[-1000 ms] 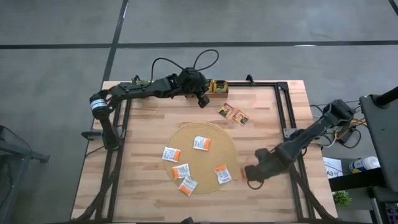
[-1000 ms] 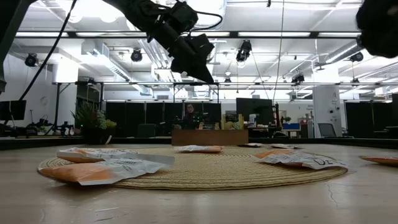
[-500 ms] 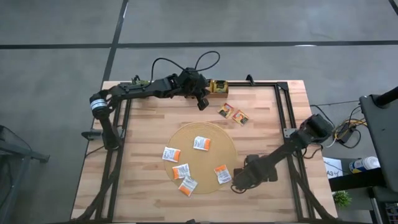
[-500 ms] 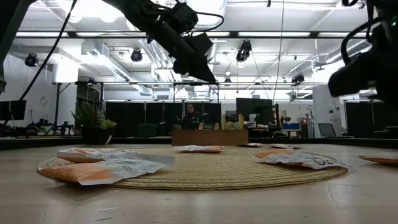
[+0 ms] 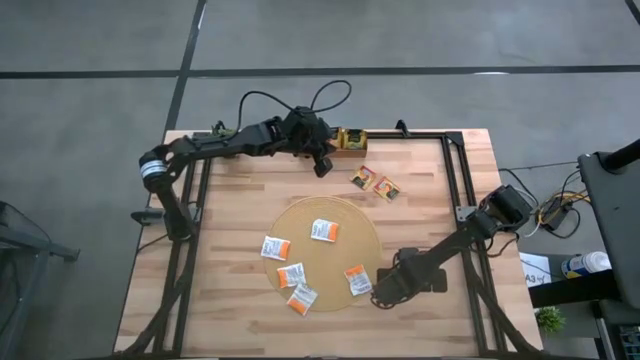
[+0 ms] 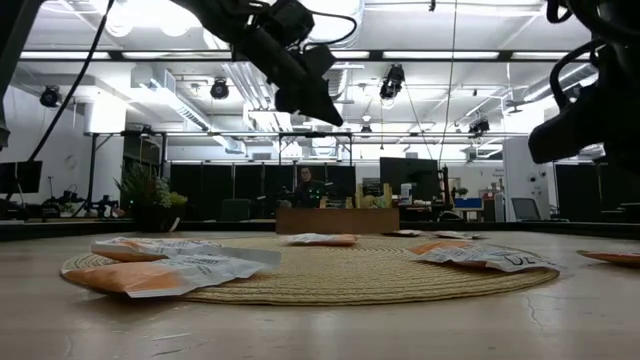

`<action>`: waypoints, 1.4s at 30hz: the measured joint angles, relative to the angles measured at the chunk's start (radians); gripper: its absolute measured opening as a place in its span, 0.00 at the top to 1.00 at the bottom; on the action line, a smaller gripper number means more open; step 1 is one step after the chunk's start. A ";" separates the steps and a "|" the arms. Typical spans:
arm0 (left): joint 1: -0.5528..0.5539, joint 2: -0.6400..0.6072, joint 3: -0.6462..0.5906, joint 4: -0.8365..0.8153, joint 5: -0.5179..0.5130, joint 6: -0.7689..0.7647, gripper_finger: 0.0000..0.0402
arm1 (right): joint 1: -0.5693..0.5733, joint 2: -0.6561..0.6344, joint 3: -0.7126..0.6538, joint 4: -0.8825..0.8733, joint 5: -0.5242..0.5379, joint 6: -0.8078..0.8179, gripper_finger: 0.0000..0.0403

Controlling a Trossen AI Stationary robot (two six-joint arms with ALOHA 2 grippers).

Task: Pick & Place Tea
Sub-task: Put the bottom red tea bag into the middle section of the wooden organizer

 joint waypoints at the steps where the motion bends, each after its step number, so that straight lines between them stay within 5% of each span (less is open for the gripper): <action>1: 0.000 -0.002 0.000 -0.006 0.000 0.000 1.00 | 0.000 0.000 -0.003 0.004 0.006 0.000 0.54; 30: -0.006 -0.031 0.000 -0.065 0.001 -0.148 1.00 | -0.002 -0.023 -0.132 0.126 0.047 0.027 0.55; 42: -0.006 -0.045 0.000 -0.028 0.001 -0.153 1.00 | 0.000 -0.024 -0.156 0.186 0.059 0.037 0.96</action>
